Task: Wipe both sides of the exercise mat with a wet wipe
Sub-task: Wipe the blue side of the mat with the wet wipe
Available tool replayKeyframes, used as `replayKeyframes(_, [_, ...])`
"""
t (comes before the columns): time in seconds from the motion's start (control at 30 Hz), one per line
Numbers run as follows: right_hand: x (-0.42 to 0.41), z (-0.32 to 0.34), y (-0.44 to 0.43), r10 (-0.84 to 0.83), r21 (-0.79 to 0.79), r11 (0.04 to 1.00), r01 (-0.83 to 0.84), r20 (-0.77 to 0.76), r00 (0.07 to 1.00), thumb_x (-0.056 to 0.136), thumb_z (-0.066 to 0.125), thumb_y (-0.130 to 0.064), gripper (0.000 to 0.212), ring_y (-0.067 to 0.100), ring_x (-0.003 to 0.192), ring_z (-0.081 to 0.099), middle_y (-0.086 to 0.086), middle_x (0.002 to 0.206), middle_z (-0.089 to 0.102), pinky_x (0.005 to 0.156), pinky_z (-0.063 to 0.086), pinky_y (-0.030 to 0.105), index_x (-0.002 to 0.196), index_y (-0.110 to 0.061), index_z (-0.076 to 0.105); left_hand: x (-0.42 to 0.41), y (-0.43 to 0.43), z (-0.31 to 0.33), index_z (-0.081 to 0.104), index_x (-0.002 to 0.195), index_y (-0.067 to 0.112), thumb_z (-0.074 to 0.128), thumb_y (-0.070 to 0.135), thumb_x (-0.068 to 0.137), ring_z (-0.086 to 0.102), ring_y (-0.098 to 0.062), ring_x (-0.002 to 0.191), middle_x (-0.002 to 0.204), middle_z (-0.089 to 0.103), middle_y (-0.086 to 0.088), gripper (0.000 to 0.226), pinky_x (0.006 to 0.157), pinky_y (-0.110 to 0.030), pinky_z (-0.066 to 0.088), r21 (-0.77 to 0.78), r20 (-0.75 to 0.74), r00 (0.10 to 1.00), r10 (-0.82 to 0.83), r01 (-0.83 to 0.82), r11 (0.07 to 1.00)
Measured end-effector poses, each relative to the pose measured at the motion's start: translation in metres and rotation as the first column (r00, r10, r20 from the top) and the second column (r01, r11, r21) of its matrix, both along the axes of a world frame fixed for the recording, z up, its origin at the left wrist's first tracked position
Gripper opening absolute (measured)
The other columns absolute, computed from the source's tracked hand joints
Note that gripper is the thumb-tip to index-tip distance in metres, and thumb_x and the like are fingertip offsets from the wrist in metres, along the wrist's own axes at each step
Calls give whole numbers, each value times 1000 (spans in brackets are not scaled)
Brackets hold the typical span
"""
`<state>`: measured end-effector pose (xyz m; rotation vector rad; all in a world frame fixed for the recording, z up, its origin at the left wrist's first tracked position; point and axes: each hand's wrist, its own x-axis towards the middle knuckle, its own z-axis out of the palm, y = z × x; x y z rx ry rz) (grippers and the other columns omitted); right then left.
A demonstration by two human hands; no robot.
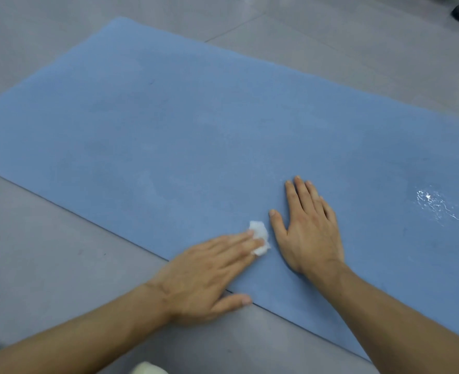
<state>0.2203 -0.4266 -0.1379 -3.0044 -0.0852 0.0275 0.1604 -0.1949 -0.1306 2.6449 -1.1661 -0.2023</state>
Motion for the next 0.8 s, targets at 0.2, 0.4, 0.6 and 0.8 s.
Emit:
replayKeyframes(0.2, [0, 1, 0, 8, -7, 1000, -8, -7, 1000, 96, 12, -62, 77, 13, 156, 1, -5, 170, 7, 126, 9, 36, 163, -22, 12, 54, 49, 6, 19, 163, 20, -1, 74, 96, 7, -8, 157, 171, 8, 7, 88, 126, -34, 16, 78, 11, 936, 353, -353, 933])
replayKeyframes(0.4, [-1, 1, 0, 10, -12, 1000, -10, -2, 1000, 97, 12, -62, 77, 12, 156, 0, -5, 170, 6, 126, 9, 36, 163, -22, 12, 72, 128, 9, 29, 160, 23, 13, 75, 94, 18, -11, 155, 168, 22, 8, 85, 122, -25, 12, 72, 78, 801, 594, -599, 798])
replayKeyframes(0.6, [-1, 1, 1, 9, -19, 1000, -9, -2, 1000, 97, 11, -62, 78, 13, 157, 1, -5, 170, 7, 126, 11, 37, 163, -21, 13, 44, 83, 1, 26, 161, 14, 24, 72, 99, 1, -3, 156, 170, 8, 4, 85, 126, -26, 7, -48, 17, 908, 418, -417, 908])
replayKeyframes(0.8, [0, 0, 1, 1, -14, 1000, -1, 0, 1000, 96, 13, -62, 78, 14, 156, 5, -4, 170, 10, 126, 13, 37, 162, -21, 17, -13, 23, 5, 26, 161, 12, 42, 61, 103, 9, -16, 158, 171, 15, 0, 77, 124, -41, 24, -46, -32, 999, 25, -26, 999])
